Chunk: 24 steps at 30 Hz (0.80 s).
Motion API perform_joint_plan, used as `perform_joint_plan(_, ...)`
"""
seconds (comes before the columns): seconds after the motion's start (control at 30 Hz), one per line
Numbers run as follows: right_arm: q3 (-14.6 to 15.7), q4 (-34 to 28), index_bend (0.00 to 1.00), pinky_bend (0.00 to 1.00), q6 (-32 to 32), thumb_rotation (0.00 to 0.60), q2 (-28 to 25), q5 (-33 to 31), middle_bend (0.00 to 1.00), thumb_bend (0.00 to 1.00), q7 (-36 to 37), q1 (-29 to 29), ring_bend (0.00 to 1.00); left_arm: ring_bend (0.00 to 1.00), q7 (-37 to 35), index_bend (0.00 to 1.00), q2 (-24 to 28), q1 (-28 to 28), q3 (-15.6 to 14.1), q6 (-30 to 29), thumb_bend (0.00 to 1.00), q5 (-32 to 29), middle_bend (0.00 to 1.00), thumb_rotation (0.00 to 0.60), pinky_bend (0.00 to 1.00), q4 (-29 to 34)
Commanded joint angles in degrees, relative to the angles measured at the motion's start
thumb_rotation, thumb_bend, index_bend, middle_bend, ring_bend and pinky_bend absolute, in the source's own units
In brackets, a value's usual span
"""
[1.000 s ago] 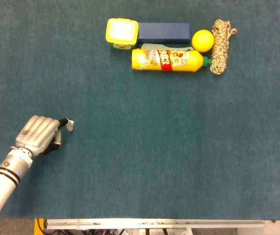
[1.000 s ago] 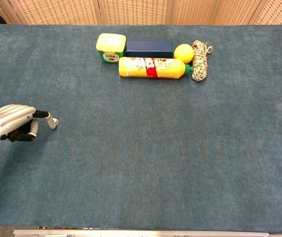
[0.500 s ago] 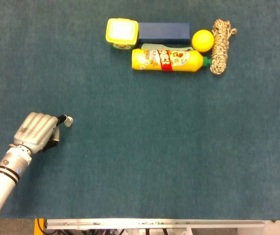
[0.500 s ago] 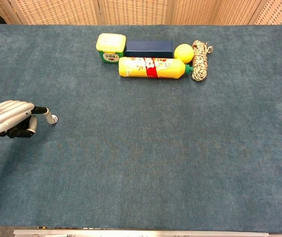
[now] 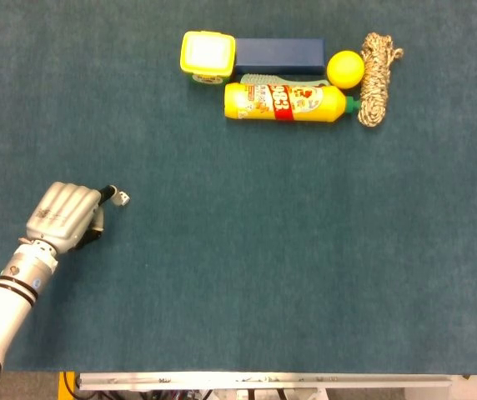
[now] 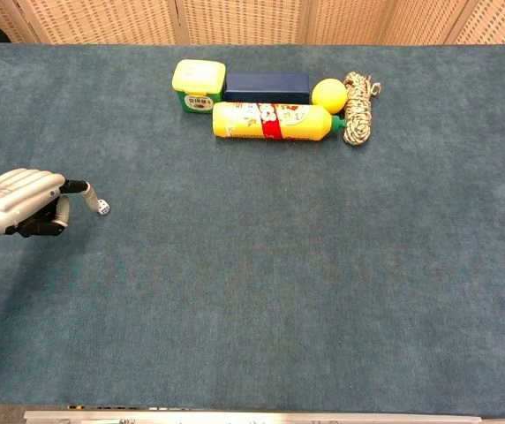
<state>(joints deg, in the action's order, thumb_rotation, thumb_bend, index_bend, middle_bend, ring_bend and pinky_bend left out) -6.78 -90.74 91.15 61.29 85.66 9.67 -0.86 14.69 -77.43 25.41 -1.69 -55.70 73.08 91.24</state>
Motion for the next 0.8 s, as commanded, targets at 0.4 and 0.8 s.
perform_joint_plan(0.4, -0.04, -0.02, 0.36, 0.51, 0.34, 0.6, -0.19, 0.13, 0.4, 0.52, 0.49, 0.14, 0.25, 0.94, 1.82, 0.35, 0.45, -0.28, -1.18, -0.62, 1.0, 0.68, 1.0, 0.6, 0.93, 1.72)
perform_joint_plan(0.8, -0.12, 0.02, 0.36, 0.51, 0.29, 0.6, -0.22, -0.03, 0.4, 0.52, 0.55, 0.14, 0.25, 0.94, 1.87, 0.35, -0.36, 0.01, -0.79, 0.25, 1.0, -1.0, 1.0, 0.6, 0.93, -0.29)
